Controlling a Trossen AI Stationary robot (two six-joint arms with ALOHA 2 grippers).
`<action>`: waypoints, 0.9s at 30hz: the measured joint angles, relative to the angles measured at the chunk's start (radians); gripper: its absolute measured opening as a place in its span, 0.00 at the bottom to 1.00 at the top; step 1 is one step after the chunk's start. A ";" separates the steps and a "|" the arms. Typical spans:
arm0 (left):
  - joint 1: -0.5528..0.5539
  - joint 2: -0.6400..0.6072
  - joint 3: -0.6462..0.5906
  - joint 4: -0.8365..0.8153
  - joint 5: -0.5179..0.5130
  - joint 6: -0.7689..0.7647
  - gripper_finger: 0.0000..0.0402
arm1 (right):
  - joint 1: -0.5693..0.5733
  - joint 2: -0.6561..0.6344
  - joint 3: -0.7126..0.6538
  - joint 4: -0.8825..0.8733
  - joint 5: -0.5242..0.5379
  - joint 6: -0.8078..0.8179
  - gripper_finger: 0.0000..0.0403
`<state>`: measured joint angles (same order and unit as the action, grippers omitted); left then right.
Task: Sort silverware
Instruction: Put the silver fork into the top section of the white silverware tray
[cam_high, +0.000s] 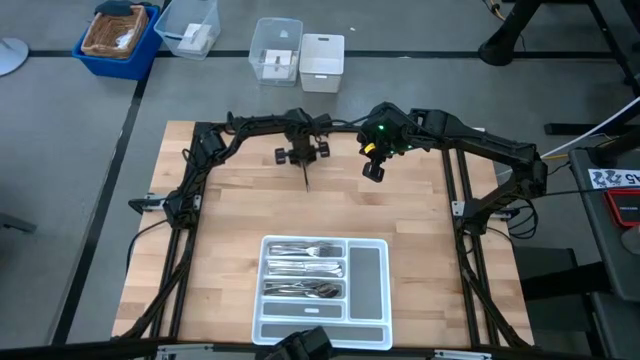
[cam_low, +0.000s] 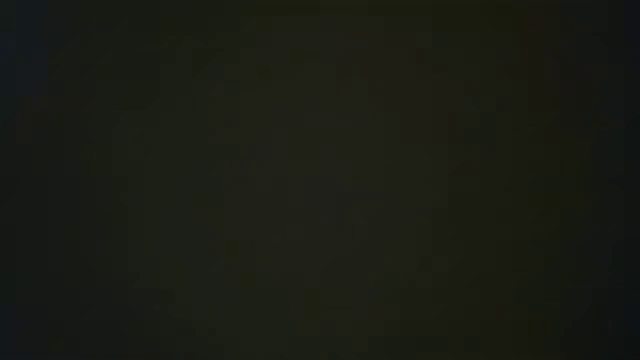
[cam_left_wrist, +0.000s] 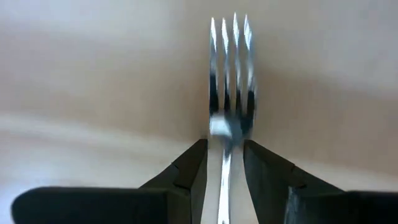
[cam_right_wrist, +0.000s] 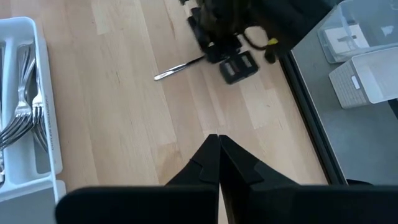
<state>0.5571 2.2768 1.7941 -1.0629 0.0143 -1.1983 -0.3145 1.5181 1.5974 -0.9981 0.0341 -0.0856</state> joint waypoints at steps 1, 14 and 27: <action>0.002 0.000 0.004 0.005 -0.020 -0.001 0.24 | 0.000 0.000 0.000 0.000 0.000 -0.002 0.01; 0.022 0.000 0.015 0.009 -0.060 -0.005 0.24 | 0.000 0.000 0.000 0.000 0.000 -0.028 0.01; 0.020 -0.002 -0.012 0.025 -0.089 0.020 0.20 | 0.000 0.000 0.000 0.000 0.000 -0.042 0.01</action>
<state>0.5767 2.2744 1.7821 -1.0376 -0.0750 -1.1787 -0.3145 1.5181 1.5974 -0.9981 0.0341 -0.1278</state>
